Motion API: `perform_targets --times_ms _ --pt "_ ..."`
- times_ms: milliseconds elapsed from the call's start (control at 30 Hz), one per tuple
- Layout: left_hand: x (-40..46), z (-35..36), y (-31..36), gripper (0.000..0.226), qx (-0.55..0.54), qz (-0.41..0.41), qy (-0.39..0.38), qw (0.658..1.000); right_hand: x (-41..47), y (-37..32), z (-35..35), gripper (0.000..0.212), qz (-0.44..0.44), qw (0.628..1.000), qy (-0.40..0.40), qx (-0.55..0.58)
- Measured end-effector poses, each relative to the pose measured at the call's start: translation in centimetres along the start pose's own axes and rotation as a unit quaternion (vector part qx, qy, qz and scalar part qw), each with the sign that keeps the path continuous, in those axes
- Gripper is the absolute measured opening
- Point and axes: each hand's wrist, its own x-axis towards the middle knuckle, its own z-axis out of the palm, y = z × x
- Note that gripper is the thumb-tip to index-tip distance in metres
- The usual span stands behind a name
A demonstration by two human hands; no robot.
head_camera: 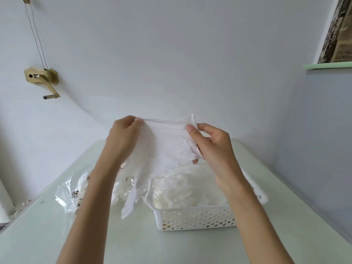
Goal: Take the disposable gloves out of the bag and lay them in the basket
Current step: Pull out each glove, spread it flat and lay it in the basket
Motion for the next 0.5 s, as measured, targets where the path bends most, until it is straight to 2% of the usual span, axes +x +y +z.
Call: perform_targets --times_ms 67,133,200,300,500 --pt "1.1 2.2 -1.5 0.026 0.094 -0.013 -0.098 0.991 0.8 2.0 -2.1 0.012 0.053 0.996 0.002 -0.067" --pt "2.0 4.9 -3.5 0.028 0.163 -0.036 -0.202 0.965 1.6 4.5 -4.4 0.014 0.115 0.979 0.011 -0.166" --pt "2.5 7.1 -4.9 0.025 0.228 -0.036 -0.264 0.936 2.0 6.7 -6.4 0.016 0.153 0.958 0.013 -0.243" --pt "2.7 9.7 -5.3 0.013 0.302 0.011 -0.276 0.912 2.3 8.8 -8.6 0.010 0.169 0.929 0.034 -0.327" --pt "2.5 12.6 -4.9 0.009 0.298 0.091 -0.230 0.922 2.1 9.8 -10.8 0.014 0.167 0.873 0.067 -0.454"
